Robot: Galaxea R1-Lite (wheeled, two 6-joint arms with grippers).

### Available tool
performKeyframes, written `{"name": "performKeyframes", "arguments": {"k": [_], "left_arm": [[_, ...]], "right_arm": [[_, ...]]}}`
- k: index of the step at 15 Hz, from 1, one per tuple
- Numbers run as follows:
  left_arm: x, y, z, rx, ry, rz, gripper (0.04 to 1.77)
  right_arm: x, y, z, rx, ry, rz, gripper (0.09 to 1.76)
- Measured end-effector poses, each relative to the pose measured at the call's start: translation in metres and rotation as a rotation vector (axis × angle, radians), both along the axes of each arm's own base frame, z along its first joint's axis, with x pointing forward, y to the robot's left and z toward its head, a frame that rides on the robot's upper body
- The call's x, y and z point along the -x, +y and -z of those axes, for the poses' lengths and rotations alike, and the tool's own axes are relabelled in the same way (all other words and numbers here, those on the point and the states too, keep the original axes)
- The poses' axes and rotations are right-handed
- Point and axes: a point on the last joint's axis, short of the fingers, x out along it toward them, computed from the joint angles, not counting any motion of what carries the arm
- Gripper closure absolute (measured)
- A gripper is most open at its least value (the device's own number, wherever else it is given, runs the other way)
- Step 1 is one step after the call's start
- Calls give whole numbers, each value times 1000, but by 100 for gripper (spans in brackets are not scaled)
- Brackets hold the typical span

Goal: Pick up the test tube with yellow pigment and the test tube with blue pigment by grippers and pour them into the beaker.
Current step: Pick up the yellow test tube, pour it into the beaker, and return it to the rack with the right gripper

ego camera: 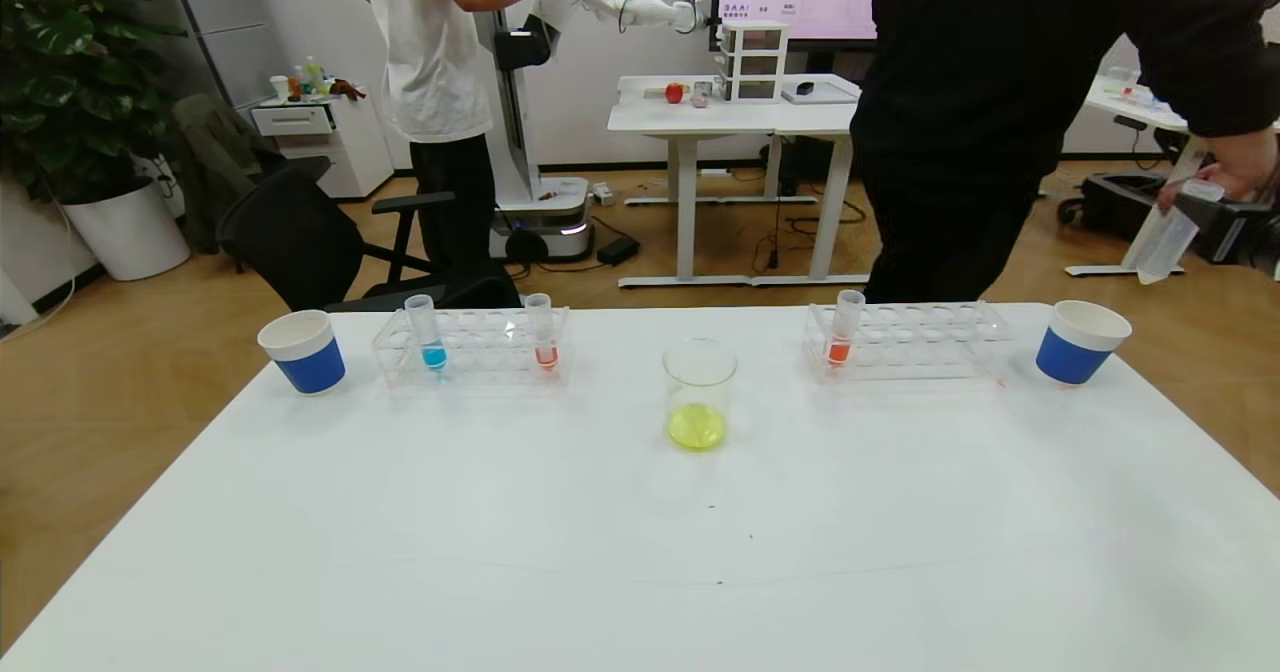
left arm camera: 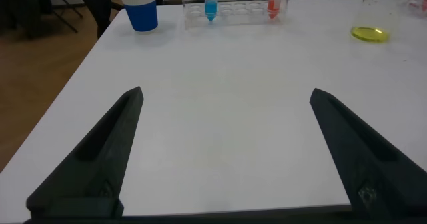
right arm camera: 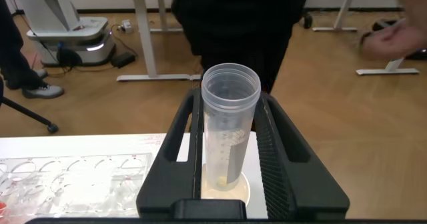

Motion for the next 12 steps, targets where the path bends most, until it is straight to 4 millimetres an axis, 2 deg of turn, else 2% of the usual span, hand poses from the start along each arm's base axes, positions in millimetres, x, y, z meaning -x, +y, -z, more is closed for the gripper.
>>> {"name": "performKeyframes", "arguments": {"k": [12], "left_arm": [[0, 0, 0, 0, 0, 0, 7]], "right_arm": [[-37, -16, 56, -25, 46, 2, 134]]}}
